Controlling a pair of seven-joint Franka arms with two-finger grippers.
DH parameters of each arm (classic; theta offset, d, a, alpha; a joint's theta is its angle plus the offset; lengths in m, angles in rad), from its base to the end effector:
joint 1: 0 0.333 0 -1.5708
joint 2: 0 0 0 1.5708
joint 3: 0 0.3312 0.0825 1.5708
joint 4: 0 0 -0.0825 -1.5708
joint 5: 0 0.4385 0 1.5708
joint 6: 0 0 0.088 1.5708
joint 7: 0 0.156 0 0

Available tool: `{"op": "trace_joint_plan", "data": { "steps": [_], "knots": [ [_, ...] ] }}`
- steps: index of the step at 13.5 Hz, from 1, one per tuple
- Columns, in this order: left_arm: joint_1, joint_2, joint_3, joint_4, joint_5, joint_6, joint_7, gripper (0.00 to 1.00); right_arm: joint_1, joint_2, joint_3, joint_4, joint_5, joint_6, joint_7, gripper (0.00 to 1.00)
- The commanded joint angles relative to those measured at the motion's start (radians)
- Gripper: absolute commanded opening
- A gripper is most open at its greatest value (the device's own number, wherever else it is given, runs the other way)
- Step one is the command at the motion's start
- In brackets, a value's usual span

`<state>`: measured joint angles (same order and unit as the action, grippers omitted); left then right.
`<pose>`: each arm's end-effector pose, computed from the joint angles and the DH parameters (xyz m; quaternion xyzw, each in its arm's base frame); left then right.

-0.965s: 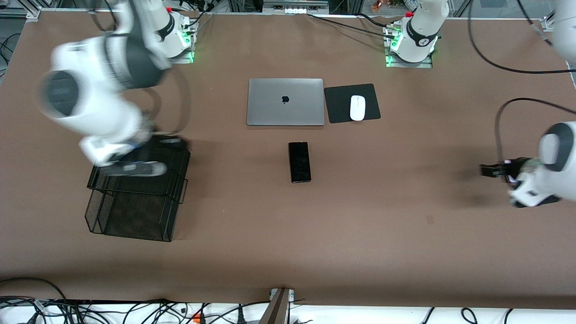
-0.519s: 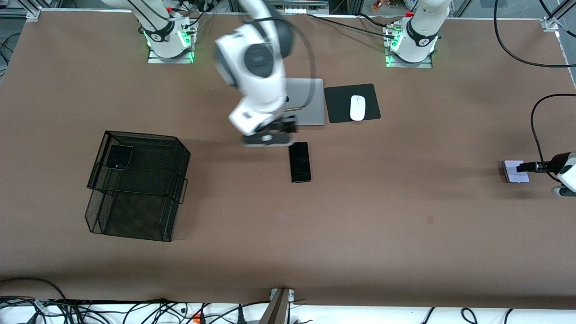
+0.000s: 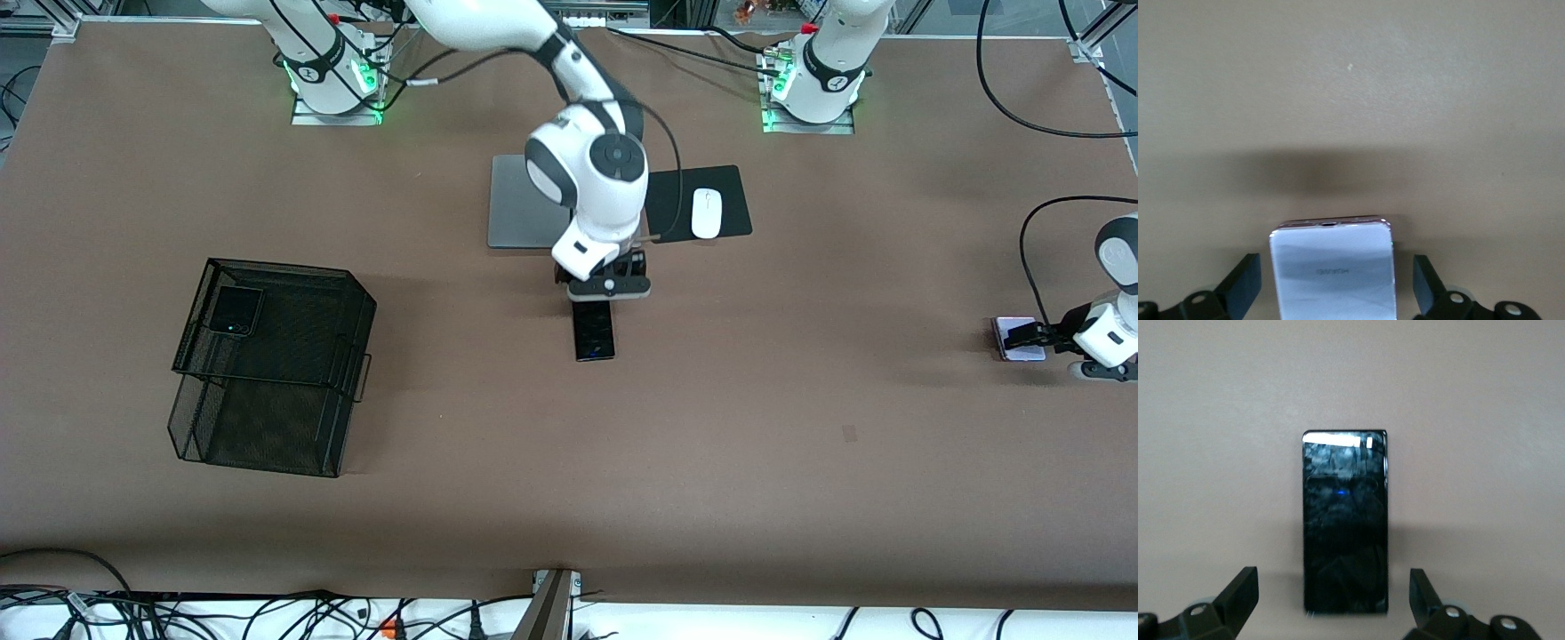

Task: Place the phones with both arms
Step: 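Lift the tall phone with the right gripper while the left lifts the white phone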

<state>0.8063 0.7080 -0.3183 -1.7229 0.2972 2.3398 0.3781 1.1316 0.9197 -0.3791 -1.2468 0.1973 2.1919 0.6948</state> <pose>0.6158 0.3502 0.1101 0.9996 -0.0179 -0.0197 0.0085 0.5413 0.6194 0.1702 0.9958 0.0499 0.0747 0.0197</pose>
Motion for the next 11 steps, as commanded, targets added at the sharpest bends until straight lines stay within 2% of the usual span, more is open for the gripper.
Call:
{"op": "trace_joint_plan", "data": {
  "steps": [1,5,11],
  "knots": [
    [0.016,0.014,-0.015,-0.009,0.017,0.013,0.041,1.0,-0.018,0.022,0.006,-0.042,0.004,0.11,-0.07,1.0],
    [0.021,0.024,-0.011,-0.009,0.017,0.012,0.044,1.0,-0.019,0.086,0.009,-0.043,0.011,0.201,-0.07,1.0],
    [0.034,0.031,-0.011,-0.007,0.017,0.007,0.042,1.0,-0.018,0.091,0.014,-0.042,0.04,0.212,-0.069,1.0]
  ]
}}
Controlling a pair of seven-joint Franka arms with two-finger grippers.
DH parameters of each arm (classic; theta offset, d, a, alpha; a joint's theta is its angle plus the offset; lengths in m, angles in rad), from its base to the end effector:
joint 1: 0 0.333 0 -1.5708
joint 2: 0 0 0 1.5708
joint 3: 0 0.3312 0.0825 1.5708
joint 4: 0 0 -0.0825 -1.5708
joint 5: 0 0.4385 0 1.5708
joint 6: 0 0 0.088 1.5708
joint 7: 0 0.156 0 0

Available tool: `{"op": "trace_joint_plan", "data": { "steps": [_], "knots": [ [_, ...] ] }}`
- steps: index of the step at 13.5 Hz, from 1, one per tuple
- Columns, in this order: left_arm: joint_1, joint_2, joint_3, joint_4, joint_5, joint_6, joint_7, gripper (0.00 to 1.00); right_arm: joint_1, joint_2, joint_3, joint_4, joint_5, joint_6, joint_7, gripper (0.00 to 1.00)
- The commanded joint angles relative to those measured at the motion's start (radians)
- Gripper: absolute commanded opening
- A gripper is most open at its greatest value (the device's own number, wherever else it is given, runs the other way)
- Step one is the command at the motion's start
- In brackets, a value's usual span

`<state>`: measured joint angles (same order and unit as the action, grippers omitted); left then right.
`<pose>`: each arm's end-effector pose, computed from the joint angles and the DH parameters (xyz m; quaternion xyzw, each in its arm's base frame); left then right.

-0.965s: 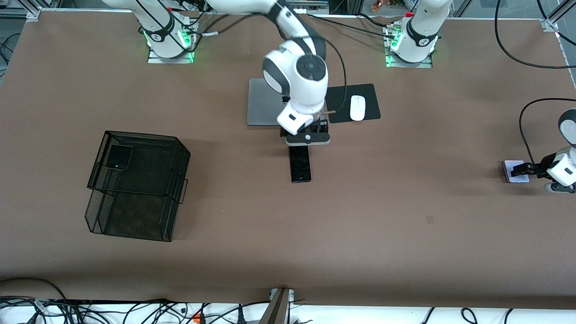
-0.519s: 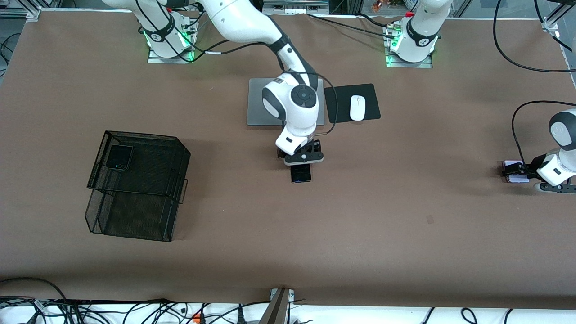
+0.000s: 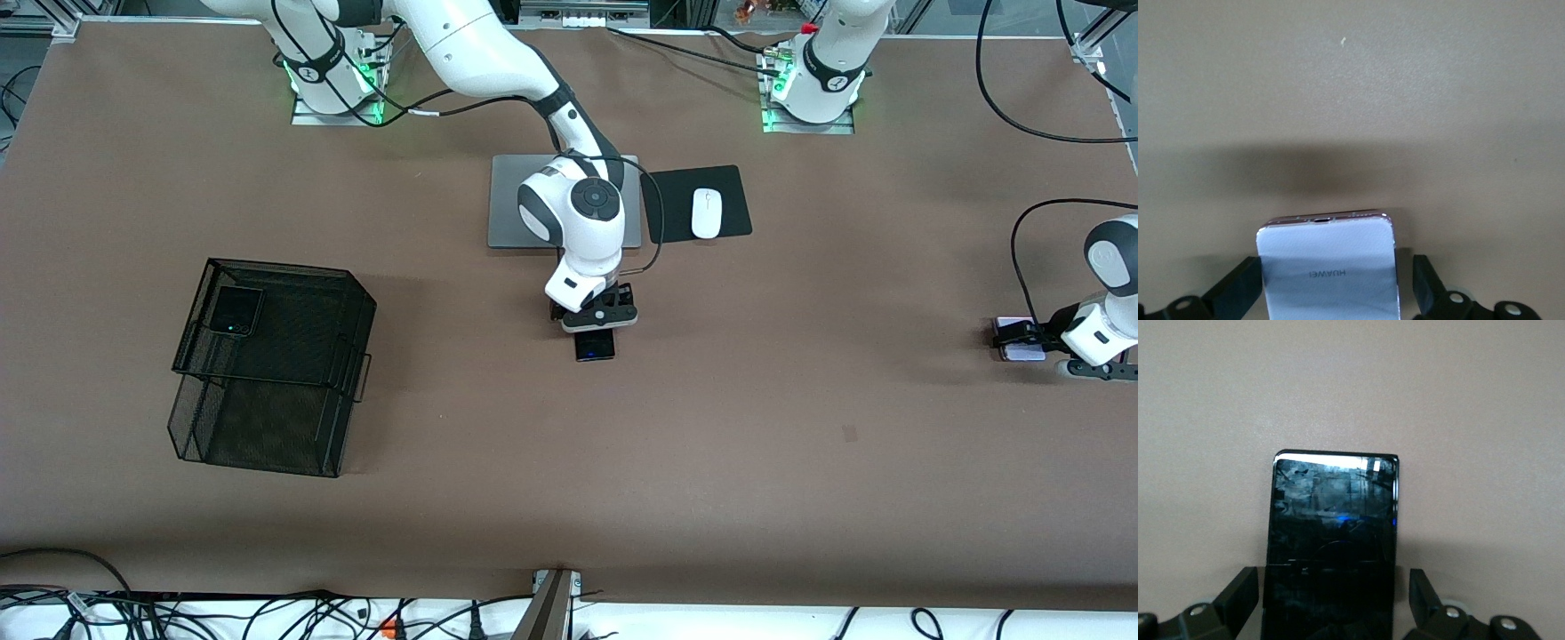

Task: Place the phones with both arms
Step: 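Lift the tall phone with the right gripper while the left lifts the white phone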

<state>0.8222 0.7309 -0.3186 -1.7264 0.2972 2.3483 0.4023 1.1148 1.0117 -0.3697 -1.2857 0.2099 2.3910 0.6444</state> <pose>0.6068 0.3553 0.0938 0.9993 -0.0226 -0.0245 0.0169 0.5534 0.6062 0.0977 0.9917 0.0715 0.1071 0.0049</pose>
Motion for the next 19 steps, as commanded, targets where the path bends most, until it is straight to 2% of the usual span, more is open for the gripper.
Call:
{"op": "trace_joint_plan", "data": {
  "steps": [1,2,4,5,6,7,8,11,13,14,16,19],
  "knots": [
    [0.018,0.01,-0.01,-0.004,0.017,-0.001,0.018,1.0,-0.001,-0.004,0.005,-0.003,0.048,0.013,-0.023,0.97],
    [0.018,0.01,-0.011,-0.004,0.016,-0.001,0.016,1.0,-0.001,-0.01,0.005,-0.001,0.057,0.007,-0.026,0.68],
    [0.018,0.01,-0.011,-0.004,0.016,-0.003,0.013,1.0,-0.003,-0.041,0.002,0.0,0.058,-0.03,-0.029,0.17],
    [0.018,0.01,-0.011,-0.004,0.016,-0.004,0.016,0.77,-0.003,-0.054,-0.002,0.003,0.06,-0.068,-0.029,0.02],
    [0.018,0.008,-0.011,-0.004,0.017,-0.007,0.02,0.44,-0.007,-0.076,-0.005,0.003,0.063,-0.103,-0.031,0.0],
    [0.018,0.004,-0.011,-0.002,0.017,-0.03,0.024,0.32,-0.021,-0.105,-0.006,0.003,0.063,-0.146,-0.031,0.0],
    [0.014,-0.002,-0.016,0.01,0.017,-0.071,0.055,0.15,-0.032,-0.136,-0.006,0.005,0.062,-0.191,-0.031,0.0],
    [0.005,-0.047,-0.057,0.018,0.016,-0.109,0.063,0.15,-0.073,-0.246,-0.011,0.006,0.057,-0.344,-0.052,0.0],
    [0.005,-0.073,-0.141,0.045,0.005,-0.199,0.052,0.17,-0.098,-0.318,-0.038,0.003,0.052,-0.445,-0.1,0.0],
    [0.003,-0.073,-0.181,0.072,0.003,-0.255,0.038,0.2,-0.098,-0.347,-0.082,0.003,0.054,-0.52,-0.121,0.0],
    [-0.038,-0.073,-0.23,0.137,0.003,-0.354,0.02,0.21,-0.098,-0.41,-0.17,-0.016,0.054,-0.657,-0.176,0.0],
    [-0.225,-0.07,-0.231,0.214,0.004,-0.496,-0.019,0.21,-0.098,-0.565,-0.308,-0.218,0.046,-0.687,-0.282,0.0]
  ]
}}
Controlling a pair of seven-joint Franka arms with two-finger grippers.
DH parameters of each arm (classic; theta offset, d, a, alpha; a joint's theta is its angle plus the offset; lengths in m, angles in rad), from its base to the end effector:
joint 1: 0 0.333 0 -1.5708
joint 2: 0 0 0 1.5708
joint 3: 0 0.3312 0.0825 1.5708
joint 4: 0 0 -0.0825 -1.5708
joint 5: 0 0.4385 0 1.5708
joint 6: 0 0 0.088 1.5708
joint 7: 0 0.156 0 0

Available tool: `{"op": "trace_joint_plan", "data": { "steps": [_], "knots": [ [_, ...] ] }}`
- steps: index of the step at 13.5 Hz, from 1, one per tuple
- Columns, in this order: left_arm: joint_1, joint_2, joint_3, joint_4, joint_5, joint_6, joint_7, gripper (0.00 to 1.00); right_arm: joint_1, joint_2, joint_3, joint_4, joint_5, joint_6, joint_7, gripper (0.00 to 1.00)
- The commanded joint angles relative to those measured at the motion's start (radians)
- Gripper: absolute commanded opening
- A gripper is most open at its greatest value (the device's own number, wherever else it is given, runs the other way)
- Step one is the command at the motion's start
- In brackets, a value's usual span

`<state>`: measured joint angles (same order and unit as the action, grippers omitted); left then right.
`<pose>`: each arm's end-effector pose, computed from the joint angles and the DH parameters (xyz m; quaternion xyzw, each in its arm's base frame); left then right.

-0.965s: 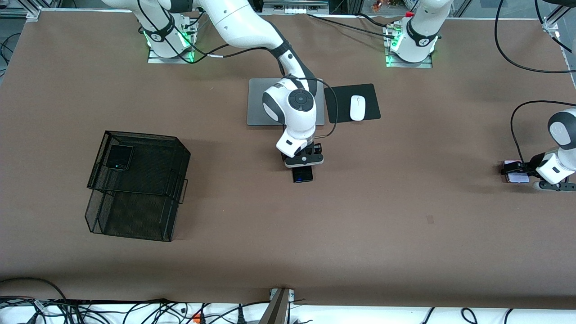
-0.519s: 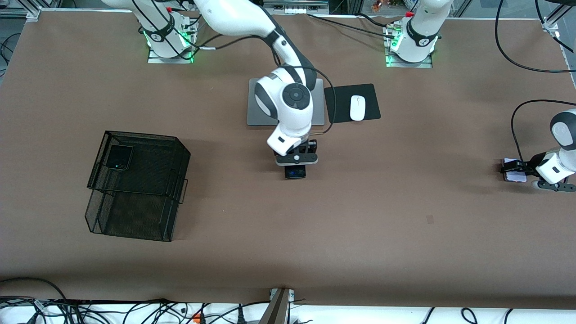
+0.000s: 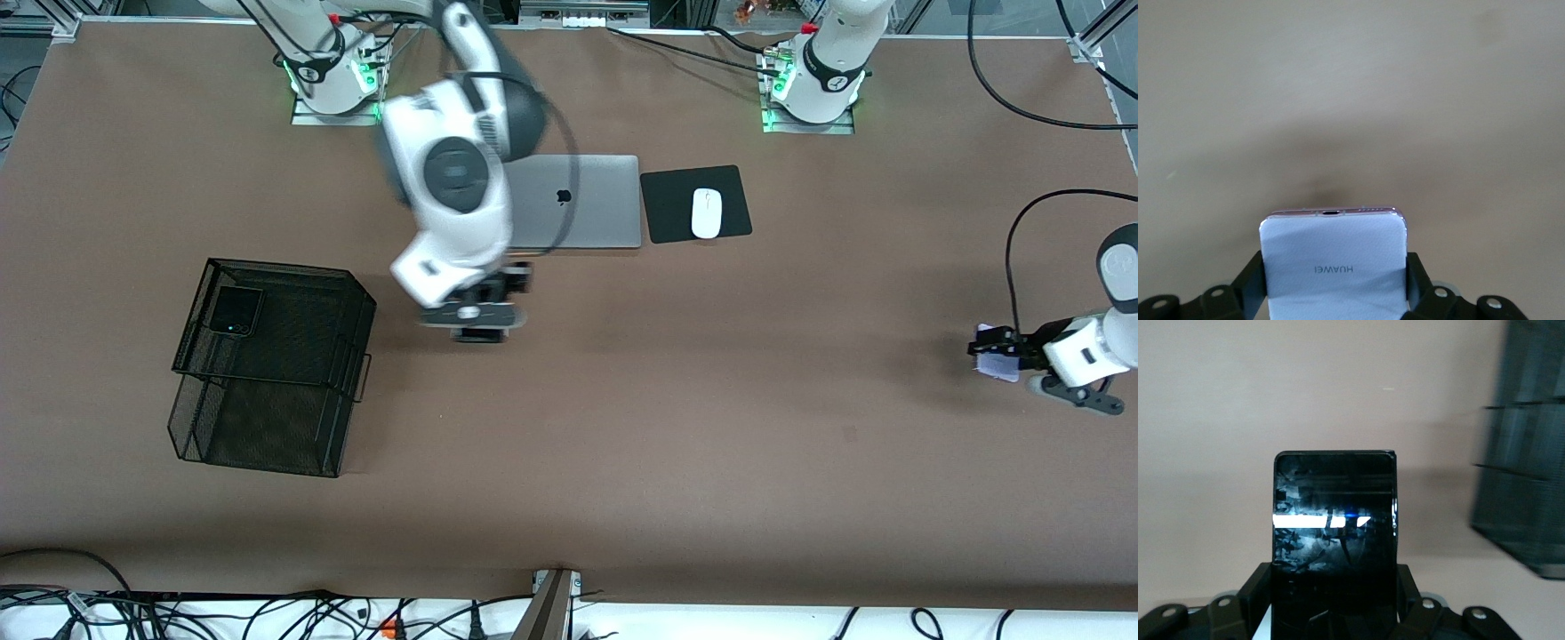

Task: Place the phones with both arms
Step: 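Lower the tall phone into the basket while the left gripper carries the white phone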

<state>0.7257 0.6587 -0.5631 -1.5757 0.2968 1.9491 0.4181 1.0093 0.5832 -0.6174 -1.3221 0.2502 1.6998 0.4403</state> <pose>0.6950 0.1826 0.2204 0.9823 -0.1611 -0.0726 0.0615 0.6382 0.3890 0.3838 0.9977 -0.0152 -0.0303 0.0584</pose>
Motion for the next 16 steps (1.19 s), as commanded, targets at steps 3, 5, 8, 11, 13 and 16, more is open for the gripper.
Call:
{"op": "trace_joint_plan", "data": {
  "steps": [3,5,8,11,13,16],
  "knots": [
    [-0.312,0.004,0.014,0.074,-0.044,-0.169,-0.186,0.21,0.009,-0.25,-0.195,-0.365,-0.029,0.05,-0.245,0.0],
    [-0.412,0.025,0.012,0.077,-0.126,-0.182,-0.33,0.22,0.009,-0.266,-0.272,-0.464,-0.039,0.136,-0.377,0.0],
    [-0.619,0.058,0.019,0.092,-0.185,-0.129,-0.572,0.2,-0.001,-0.255,-0.303,-0.574,-0.029,0.294,-0.477,0.0],
    [-0.779,0.113,0.022,0.103,-0.17,-0.009,-0.807,0.2,-0.043,-0.201,-0.298,-0.585,-0.016,0.372,-0.52,0.0],
    [-0.863,0.15,0.023,0.103,-0.168,0.115,-0.815,0.27,-0.05,-0.159,-0.295,-0.58,0.039,0.397,-0.519,0.0],
    [-0.96,0.186,0.08,0.103,-0.173,0.22,-0.91,0.26,-0.051,-0.094,-0.294,-0.568,0.154,0.405,-0.52,0.46]
  ]
}}
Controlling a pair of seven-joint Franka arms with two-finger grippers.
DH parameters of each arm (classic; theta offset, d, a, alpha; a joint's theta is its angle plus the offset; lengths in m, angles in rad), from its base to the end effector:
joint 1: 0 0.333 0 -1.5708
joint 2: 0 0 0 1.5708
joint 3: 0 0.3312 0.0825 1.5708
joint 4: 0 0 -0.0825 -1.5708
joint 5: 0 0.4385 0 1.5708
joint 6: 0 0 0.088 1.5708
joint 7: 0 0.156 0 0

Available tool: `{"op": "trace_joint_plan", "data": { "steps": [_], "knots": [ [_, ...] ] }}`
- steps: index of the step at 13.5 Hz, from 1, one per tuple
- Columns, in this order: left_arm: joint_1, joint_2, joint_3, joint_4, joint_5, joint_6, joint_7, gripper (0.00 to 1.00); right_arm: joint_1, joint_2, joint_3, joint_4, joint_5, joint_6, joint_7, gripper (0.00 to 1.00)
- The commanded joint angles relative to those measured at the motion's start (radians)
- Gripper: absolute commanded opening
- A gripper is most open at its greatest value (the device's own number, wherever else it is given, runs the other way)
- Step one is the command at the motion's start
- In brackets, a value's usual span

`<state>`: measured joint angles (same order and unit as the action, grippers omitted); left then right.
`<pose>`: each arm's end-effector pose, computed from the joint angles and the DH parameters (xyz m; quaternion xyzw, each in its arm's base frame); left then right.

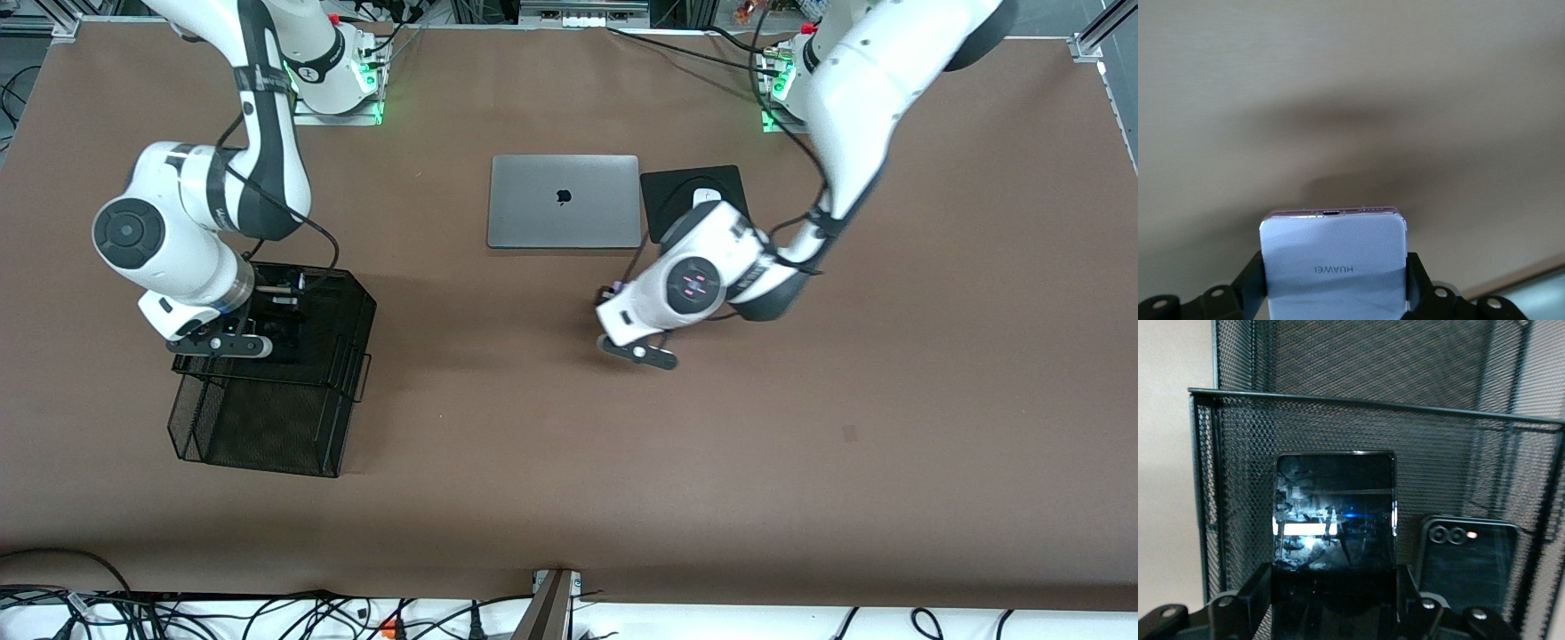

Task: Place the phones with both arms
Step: 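Lower the tall phone into the basket while the left gripper carries the white phone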

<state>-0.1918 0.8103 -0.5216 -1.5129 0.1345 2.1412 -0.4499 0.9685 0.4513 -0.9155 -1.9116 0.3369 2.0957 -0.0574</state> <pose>0.5989 -0.4507 0.1546 0.9846 -0.1076 -0.1042 0.0900 0.6463 0.0765 0.2694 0.9987 -0.0181 -0.0331 0.0353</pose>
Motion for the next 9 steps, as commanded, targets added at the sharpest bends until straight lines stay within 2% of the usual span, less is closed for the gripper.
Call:
{"op": "trace_joint_plan", "data": {
  "steps": [1,2,3,4,6,9],
  "knots": [
    [-0.076,0.07,0.046,0.04,-0.006,0.081,-0.061,0.24,-0.008,0.043,0.006,0.028,0.074,0.009,-0.021,0.62],
    [-0.115,0.084,0.084,0.04,-0.006,0.142,-0.078,0.25,-0.008,0.043,0.006,0.031,0.076,0.009,-0.021,0.96],
    [-0.145,0.081,0.116,0.04,-0.006,0.155,-0.084,0.48,-0.008,0.041,0.006,0.049,0.076,-0.002,-0.022,1.0],
    [-0.149,0.072,0.121,0.04,-0.004,0.157,-0.084,0.99,-0.007,0.037,0.004,0.058,0.076,-0.014,-0.024,1.0],
    [-0.13,0.043,0.121,0.034,-0.004,0.141,-0.084,1.0,-0.007,0.024,-0.008,0.119,0.071,-0.112,-0.03,1.0],
    [-0.089,-0.066,0.126,0.037,-0.003,-0.099,-0.082,1.0,-0.007,0.024,-0.069,0.277,0.06,-0.343,-0.022,1.0]
  ]
}}
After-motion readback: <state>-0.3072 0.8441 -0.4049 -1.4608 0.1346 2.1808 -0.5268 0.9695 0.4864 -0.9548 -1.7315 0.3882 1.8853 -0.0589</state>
